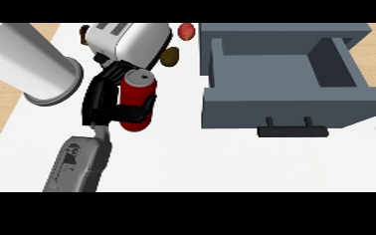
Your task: Pick up the can, place it into the drawer and close the drawer
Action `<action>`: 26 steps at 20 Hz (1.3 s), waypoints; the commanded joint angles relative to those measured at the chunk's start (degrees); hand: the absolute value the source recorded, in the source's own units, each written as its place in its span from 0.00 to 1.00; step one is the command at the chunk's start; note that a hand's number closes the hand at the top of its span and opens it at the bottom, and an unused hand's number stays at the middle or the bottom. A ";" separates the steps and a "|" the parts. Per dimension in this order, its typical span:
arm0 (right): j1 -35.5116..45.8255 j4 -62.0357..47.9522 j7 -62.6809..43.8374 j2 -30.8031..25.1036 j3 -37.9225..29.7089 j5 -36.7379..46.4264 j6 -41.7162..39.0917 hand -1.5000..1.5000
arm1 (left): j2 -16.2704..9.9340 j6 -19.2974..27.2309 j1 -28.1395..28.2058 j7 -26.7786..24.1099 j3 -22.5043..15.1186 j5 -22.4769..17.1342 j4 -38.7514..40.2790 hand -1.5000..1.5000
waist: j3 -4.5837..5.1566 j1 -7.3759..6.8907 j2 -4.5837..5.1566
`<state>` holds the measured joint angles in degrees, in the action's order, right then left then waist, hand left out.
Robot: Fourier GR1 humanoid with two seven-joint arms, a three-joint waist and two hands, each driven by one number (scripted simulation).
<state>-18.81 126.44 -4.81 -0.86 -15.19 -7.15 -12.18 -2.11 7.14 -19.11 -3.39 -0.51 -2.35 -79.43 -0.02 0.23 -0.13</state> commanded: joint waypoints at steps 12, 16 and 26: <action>0.83 3.24 -3.20 -0.53 -0.29 -1.53 0.47 0.00 | 2.10 12.48 -27.06 18.89 -8.21 3.64 3.96 1.00 | 0.00 0.81 0.07; 1.34 -0.70 0.43 -0.10 -0.28 1.37 0.13 0.00 | 1.82 11.05 -34.36 14.95 -4.36 2.22 12.52 1.00 | -0.01 0.74 0.25; 1.57 -0.62 -0.84 -1.32 -2.84 -2.09 -1.49 0.00 | 2.11 21.18 -50.84 17.92 -10.15 -3.89 25.60 1.00 | -0.03 1.54 0.34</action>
<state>-16.42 125.62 -6.03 -2.11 -17.22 -8.06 -12.71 -0.02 26.71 -64.55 15.91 -10.66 -3.90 -60.07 -0.04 1.36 0.13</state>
